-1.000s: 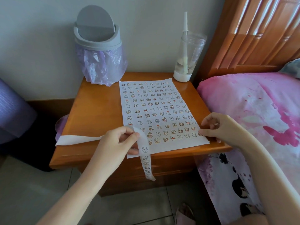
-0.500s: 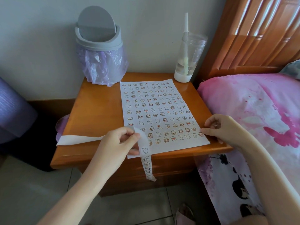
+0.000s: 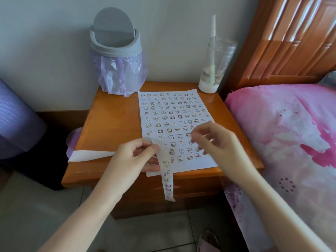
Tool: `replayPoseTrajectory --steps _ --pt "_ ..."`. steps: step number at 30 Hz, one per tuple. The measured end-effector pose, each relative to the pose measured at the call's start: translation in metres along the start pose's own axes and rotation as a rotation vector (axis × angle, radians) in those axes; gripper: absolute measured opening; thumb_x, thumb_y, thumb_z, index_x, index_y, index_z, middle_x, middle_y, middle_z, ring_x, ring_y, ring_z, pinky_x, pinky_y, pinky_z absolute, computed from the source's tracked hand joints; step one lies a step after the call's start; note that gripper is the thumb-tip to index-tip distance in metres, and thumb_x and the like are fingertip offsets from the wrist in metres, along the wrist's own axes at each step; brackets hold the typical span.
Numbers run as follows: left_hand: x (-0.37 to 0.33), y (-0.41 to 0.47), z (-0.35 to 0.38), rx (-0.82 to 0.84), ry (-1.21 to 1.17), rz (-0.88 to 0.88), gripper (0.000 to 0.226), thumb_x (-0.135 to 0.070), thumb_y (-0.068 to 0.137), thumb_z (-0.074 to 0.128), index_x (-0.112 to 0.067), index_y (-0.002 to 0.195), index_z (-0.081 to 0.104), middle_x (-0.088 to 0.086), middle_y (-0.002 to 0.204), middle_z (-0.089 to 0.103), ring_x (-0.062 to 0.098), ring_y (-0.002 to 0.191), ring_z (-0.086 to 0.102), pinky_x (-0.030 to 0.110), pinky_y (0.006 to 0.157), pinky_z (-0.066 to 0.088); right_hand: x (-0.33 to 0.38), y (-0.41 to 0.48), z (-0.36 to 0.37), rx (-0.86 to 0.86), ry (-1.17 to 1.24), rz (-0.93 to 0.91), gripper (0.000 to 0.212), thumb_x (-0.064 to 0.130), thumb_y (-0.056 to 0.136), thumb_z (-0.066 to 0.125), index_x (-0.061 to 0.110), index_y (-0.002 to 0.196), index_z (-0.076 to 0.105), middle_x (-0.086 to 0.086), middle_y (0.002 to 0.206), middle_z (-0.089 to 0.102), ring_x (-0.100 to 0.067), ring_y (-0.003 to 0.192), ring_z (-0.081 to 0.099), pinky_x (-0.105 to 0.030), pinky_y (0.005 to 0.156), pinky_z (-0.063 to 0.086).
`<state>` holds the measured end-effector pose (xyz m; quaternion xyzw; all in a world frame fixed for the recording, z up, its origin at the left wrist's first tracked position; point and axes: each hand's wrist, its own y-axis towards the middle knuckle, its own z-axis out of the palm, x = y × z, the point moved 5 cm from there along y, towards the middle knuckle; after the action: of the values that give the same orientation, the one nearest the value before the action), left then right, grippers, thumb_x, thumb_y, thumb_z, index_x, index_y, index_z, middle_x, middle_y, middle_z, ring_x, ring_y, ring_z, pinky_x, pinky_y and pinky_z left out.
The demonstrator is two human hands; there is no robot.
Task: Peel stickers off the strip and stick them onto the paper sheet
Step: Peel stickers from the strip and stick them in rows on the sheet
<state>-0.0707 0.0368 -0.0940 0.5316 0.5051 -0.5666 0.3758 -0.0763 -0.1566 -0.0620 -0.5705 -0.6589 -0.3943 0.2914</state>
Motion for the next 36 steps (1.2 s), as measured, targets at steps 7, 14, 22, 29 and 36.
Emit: replayPoseTrajectory --steps 7,14,22,29,36 --pt "-0.007 -0.004 -0.003 -0.050 -0.081 0.037 0.012 -0.017 0.090 0.057 -0.014 0.091 0.068 -0.013 0.085 0.074 0.010 0.076 0.072 0.018 0.057 0.056 0.018 -0.015 0.042 0.170 0.133 -0.026 0.015 0.021 0.082 0.070 0.023 0.096 0.066 0.010 0.087 0.068 -0.005 0.084 0.065 -0.022 0.076 0.055" --pt "-0.009 -0.005 -0.004 -0.003 -0.132 0.014 0.021 -0.032 0.086 0.056 -0.019 0.096 0.069 0.000 0.087 0.075 0.016 0.078 0.072 0.025 0.065 0.060 0.017 -0.015 0.043 0.141 0.219 -0.016 0.012 0.010 0.082 0.069 0.015 0.093 0.069 0.004 0.083 0.071 -0.011 0.077 0.068 -0.028 0.070 0.058" --pt "-0.010 -0.005 -0.005 0.028 -0.033 0.002 0.013 -0.021 0.086 0.061 -0.014 0.089 0.070 -0.004 0.074 0.074 0.009 0.072 0.072 0.016 0.058 0.055 0.014 -0.015 0.043 0.097 0.216 -0.003 0.016 0.013 0.083 0.068 0.016 0.098 0.070 0.003 0.087 0.072 -0.013 0.082 0.069 -0.034 0.073 0.059" --pt "-0.011 -0.006 -0.004 0.024 -0.027 0.017 0.012 -0.020 0.087 0.059 -0.015 0.087 0.070 -0.005 0.074 0.074 0.009 0.071 0.072 0.014 0.057 0.054 0.019 -0.017 0.043 0.068 0.131 -0.054 0.013 0.015 0.084 0.067 0.022 0.095 0.069 0.010 0.086 0.071 -0.006 0.082 0.068 -0.023 0.074 0.057" --pt "-0.010 -0.006 -0.005 -0.005 -0.038 0.003 0.011 -0.018 0.087 0.060 -0.017 0.086 0.070 -0.006 0.075 0.074 0.011 0.071 0.072 0.016 0.058 0.055 0.024 -0.017 0.043 0.032 0.088 -0.106 0.013 0.012 0.083 0.068 0.019 0.094 0.071 0.015 0.086 0.069 -0.001 0.082 0.066 -0.014 0.071 0.053"
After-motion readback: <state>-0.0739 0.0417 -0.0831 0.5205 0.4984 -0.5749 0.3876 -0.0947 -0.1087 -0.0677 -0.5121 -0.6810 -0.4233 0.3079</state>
